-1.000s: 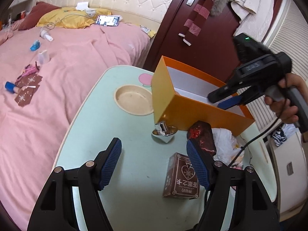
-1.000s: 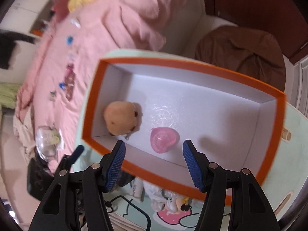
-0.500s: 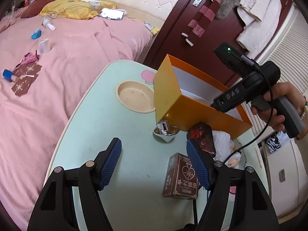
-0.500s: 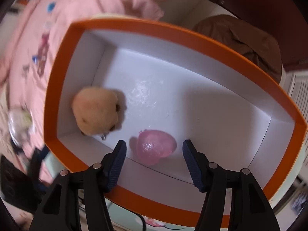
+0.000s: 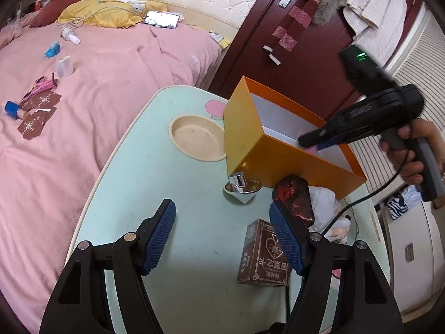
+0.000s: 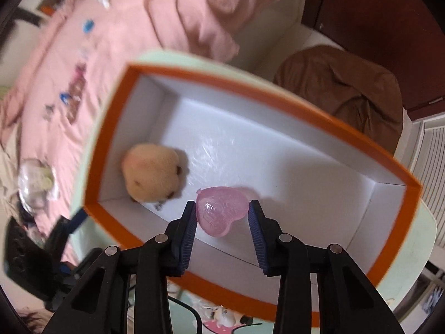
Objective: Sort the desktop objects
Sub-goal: 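Grasp the pink heart piece in the box with the right tool, then lift the pink heart piece out and set it on the table with the right tool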
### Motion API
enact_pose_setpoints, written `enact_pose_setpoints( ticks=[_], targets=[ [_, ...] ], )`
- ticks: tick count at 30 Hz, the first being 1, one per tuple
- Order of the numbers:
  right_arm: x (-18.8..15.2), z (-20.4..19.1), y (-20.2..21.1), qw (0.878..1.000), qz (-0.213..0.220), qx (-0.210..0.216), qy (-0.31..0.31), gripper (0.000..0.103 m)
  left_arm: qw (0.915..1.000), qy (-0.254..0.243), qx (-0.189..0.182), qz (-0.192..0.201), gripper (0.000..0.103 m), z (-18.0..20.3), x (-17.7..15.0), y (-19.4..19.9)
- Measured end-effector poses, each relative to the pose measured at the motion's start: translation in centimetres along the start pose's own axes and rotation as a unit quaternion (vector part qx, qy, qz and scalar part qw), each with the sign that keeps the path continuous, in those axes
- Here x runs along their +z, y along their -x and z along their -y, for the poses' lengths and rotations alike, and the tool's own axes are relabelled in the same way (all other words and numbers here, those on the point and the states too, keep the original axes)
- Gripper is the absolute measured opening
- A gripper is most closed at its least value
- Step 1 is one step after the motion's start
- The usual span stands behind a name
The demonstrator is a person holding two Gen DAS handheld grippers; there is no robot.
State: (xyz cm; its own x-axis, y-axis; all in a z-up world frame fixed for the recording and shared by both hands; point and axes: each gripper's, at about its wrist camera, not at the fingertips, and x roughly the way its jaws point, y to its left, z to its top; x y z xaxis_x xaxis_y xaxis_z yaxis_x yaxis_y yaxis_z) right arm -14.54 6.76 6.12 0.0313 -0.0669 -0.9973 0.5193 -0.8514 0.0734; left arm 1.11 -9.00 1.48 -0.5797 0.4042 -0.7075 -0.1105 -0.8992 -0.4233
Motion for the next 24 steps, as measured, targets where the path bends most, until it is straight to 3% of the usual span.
enact_pose_setpoints(
  ticks=[4, 8, 18, 24],
  targets=[
    [-1.5, -0.4, 3.7, 0.998, 0.063, 0.026, 0.001, 0.036, 1.0000, -0.001, 0.000, 0.001, 0.071, 0.1, 0.0, 0.1],
    [-4.3, -0.8, 5.9, 0.993, 0.100, 0.055, 0.000, 0.036, 1.0000, 0.005, 0.001, 0.000, 0.071, -0.1, 0.0, 0.0],
    [-11.8, 1.4, 3.8, 0.987, 0.111, 0.104, -0.053, 0.036, 0.9999, -0.002, 0.013, 0.005, 0.071, 0.0, -0.1, 0.1],
    [-14.3, 4.5, 2.9, 0.983, 0.132, 0.088, -0.097, 0.036, 0.9998, -0.012, 0.014, 0.008, 0.071, 0.3, -0.1, 0.1]
  ],
)
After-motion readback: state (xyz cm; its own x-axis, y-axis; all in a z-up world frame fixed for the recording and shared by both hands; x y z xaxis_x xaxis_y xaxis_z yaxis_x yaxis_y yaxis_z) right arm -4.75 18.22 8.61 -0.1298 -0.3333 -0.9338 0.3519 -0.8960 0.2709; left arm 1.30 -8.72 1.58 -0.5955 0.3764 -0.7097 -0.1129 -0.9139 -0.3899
